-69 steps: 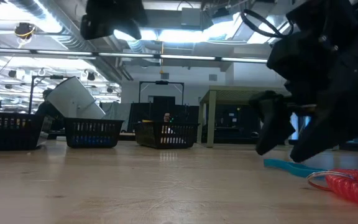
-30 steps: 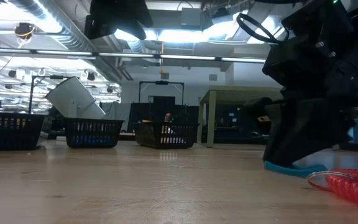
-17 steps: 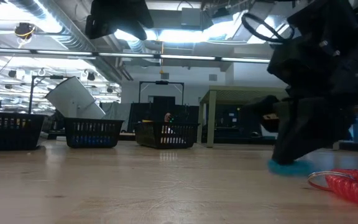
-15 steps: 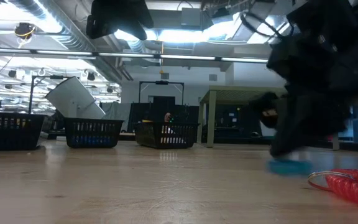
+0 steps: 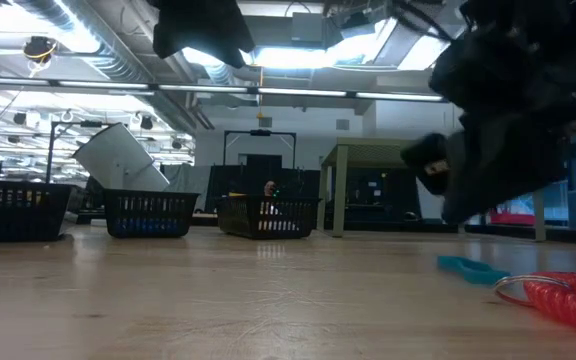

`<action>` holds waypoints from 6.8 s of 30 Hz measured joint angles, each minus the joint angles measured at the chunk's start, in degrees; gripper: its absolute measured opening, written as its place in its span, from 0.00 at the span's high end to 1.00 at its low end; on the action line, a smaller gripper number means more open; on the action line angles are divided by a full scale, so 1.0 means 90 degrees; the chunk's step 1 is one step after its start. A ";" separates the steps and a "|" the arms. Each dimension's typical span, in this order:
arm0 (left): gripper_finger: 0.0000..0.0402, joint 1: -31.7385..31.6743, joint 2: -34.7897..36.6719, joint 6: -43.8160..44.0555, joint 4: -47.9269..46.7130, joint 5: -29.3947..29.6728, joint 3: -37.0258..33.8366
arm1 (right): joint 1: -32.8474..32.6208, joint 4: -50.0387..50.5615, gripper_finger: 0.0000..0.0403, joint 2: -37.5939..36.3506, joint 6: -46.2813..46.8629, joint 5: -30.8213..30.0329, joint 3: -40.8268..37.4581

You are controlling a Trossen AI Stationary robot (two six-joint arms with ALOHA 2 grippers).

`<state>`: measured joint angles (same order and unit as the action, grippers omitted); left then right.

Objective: Pick & Place Office Desk Supplies
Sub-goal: Put the blue rubber band into the left black basket

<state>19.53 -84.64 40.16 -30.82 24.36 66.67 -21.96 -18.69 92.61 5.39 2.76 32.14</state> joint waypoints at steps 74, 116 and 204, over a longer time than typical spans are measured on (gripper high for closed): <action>0.66 -0.0001 -0.0002 -0.0166 0.0167 0.0010 0.0002 | 0.0244 -0.1249 0.99 0.0950 -0.1311 0.1263 -0.0029; 0.51 -0.0002 -0.1018 -0.5616 0.4434 0.1350 0.0005 | 0.0231 -0.1547 1.00 -0.2279 -0.2079 -0.2370 0.0010; 0.99 -0.0277 -0.0856 -0.0340 0.0269 0.0466 -0.0007 | 0.0141 0.0842 0.34 -0.3222 -0.0291 -0.2358 0.0015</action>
<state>17.04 -92.34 37.10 -28.41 28.55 66.61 -20.69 -11.11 63.61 2.77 -18.46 32.27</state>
